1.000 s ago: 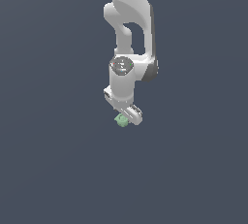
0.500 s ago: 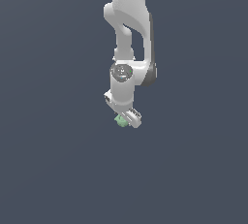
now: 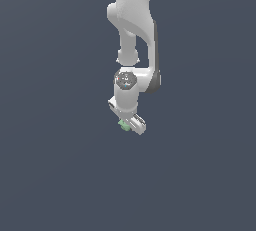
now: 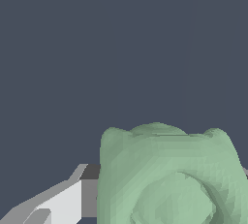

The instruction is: Pick up the object and move it to a goal position.

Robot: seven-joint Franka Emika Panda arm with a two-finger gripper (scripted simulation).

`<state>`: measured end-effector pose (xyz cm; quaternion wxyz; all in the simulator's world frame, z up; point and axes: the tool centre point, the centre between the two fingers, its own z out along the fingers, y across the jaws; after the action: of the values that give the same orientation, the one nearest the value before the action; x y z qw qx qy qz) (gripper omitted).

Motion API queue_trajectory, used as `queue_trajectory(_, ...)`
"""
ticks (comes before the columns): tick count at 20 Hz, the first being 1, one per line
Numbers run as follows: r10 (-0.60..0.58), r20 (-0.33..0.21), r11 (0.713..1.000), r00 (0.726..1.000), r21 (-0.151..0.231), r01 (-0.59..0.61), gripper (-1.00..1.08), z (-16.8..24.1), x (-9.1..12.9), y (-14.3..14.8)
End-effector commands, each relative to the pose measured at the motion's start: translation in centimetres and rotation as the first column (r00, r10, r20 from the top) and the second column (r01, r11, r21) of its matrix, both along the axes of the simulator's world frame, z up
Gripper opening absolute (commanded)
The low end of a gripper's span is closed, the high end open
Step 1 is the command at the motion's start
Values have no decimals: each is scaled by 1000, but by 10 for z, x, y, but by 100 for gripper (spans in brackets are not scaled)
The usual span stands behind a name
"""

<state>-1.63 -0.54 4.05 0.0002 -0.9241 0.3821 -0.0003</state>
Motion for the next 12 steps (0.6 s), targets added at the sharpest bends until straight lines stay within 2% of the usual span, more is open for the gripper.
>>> queue_trajectory(1,0,-1,1000,1000,0,0,-100,-1,0,0)
queue_trajectory(12,0,1,1000,1000,0,0,-100,5,1,5)
